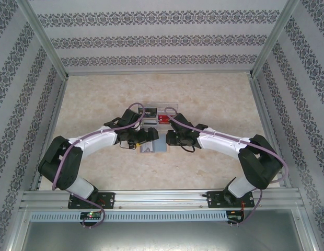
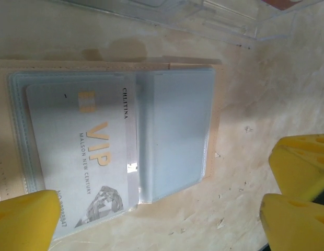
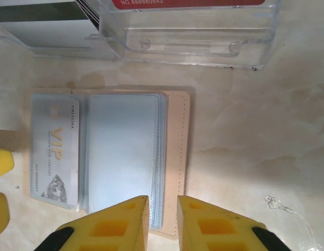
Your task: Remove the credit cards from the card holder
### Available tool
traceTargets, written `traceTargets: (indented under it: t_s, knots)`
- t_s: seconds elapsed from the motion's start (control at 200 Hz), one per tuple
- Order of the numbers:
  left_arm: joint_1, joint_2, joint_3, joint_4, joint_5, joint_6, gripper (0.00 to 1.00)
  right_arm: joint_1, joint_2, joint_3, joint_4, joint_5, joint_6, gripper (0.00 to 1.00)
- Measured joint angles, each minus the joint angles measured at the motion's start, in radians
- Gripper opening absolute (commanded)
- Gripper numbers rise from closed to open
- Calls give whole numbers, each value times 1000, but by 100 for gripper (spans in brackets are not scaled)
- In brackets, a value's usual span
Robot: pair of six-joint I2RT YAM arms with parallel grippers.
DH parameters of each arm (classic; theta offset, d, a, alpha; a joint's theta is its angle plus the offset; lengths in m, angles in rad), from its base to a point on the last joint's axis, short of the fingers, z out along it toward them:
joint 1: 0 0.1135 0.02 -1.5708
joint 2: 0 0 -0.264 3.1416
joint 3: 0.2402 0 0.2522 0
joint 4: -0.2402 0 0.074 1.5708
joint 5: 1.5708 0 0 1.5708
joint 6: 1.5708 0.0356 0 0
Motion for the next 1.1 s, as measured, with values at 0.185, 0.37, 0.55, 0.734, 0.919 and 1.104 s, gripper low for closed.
traceTargets:
  t_s: [0.185,0.37,0.55,0.734,0.919,1.104]
  knots:
    - [39,-18,-5,-11,-18,22,46,1,8,27,20,-54,30,14]
    - [63,-8,-37,-15,-30,39,22,16,78,69,92,-122,72,10]
    - [71,29,-47,-15,-41,42,20,31,162,115,116,-167,101,11]
    - [77,61,-53,-15,-45,42,18,34,211,143,121,-189,116,11]
    - [77,80,-54,-14,-47,42,17,34,256,166,127,-211,128,10]
    - [82,87,-55,-5,-40,42,12,35,280,166,128,-223,133,11]
